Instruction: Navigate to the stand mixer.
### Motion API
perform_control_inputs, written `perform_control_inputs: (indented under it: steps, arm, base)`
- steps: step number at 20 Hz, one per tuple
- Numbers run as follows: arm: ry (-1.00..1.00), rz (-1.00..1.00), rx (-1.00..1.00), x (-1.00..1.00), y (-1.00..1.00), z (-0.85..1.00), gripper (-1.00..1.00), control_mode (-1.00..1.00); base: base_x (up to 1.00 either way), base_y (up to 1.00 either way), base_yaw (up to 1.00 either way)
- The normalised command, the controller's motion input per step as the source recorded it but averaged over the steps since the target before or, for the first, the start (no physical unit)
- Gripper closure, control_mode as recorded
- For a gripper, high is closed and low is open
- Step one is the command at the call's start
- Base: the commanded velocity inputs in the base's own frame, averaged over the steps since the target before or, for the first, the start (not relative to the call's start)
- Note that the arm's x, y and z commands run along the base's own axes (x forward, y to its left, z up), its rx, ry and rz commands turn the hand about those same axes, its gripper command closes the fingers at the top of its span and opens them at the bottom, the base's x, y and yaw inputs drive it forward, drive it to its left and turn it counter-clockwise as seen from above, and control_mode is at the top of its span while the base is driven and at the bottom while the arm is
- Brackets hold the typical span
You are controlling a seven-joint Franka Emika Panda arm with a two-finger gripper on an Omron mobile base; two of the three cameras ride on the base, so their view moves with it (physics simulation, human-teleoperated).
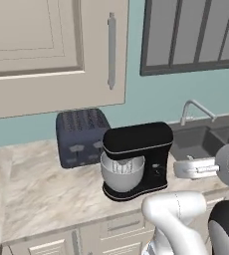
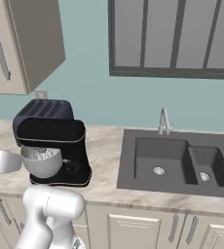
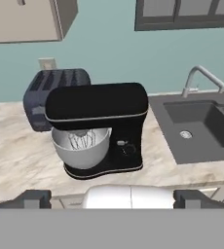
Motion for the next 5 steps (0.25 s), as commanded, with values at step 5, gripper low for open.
perform_control_inputs:
  steps: [5]
  arm:
    - [0.00, 0.00, 0.00, 0.00, 0.00, 0.00, -1.00, 1.00]
  base:
    - [1.00, -0.06, 0.14]
